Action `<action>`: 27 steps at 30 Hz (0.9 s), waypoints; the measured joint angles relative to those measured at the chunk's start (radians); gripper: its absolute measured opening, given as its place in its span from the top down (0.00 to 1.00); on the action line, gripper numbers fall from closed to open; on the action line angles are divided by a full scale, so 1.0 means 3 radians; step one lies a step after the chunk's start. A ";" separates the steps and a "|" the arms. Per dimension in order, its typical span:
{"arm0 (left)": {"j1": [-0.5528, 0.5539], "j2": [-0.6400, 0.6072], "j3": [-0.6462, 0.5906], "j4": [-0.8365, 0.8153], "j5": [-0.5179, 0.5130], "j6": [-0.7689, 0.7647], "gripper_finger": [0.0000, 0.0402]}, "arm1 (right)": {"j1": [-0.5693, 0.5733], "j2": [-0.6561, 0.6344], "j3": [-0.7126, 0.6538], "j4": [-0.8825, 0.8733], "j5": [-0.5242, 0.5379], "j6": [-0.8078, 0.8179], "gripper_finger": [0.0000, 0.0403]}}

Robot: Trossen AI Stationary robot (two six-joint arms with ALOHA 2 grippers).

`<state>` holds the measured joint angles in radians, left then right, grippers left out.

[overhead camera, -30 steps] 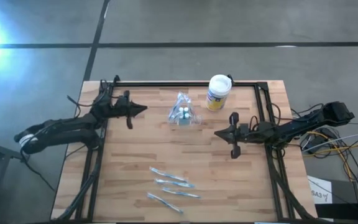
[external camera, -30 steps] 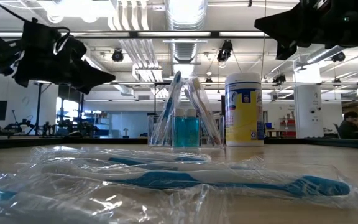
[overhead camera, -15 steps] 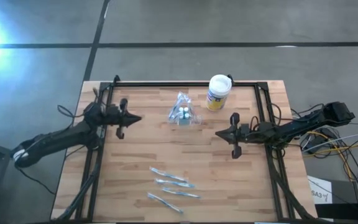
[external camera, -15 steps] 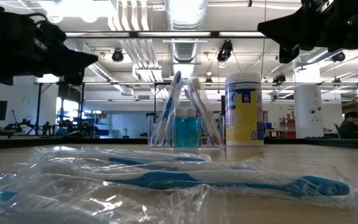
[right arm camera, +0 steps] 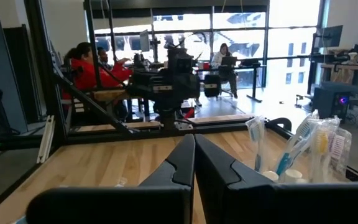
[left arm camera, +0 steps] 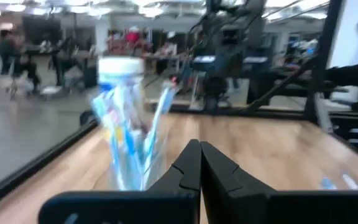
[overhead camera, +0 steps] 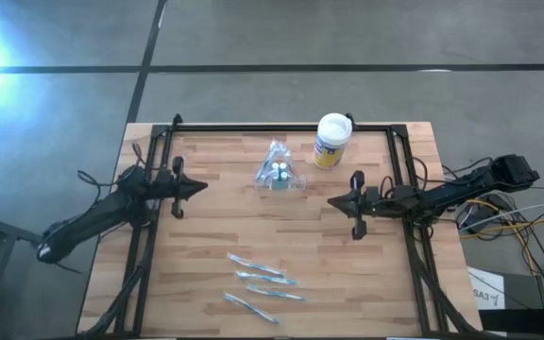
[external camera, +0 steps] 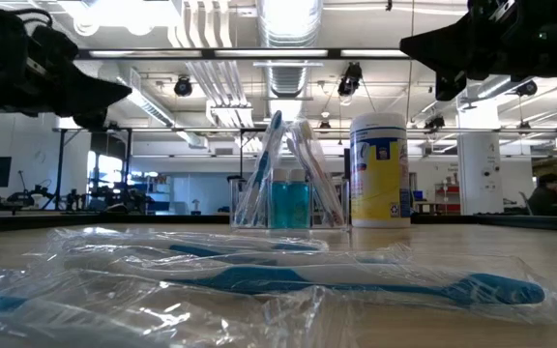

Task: Pick & Place toothbrushing station
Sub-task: Put the blue toothbrush into the transparent organizer

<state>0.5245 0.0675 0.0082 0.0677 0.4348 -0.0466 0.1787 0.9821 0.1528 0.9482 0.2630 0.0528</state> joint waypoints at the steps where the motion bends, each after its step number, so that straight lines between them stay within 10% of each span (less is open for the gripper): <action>1: -0.0104 -0.0035 0.0000 0.0005 -0.0025 0.0005 1.00 | 0.0000 0.0000 0.0000 0.0000 0.0004 -0.0001 0.98; 7: -0.0861 -0.0137 -0.0003 0.0053 -0.0367 0.0248 1.00 | 0.0001 0.0003 -0.0001 -0.0005 0.0008 0.0000 0.98; 16: -0.1282 -0.0137 -0.0005 -0.0124 -0.1807 0.0205 0.98 | 0.0001 0.0004 0.0052 -0.0182 0.0008 0.0187 0.98; 27: -0.1281 -0.0109 -0.0005 -0.0114 -0.1850 -0.0027 0.87 | 0.0124 0.0171 0.0986 -0.1945 0.0101 0.0574 0.98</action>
<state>0.1402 0.0349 0.0067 0.0334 -0.1203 -0.0547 0.2160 1.0334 0.4486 0.3647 0.2934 0.2249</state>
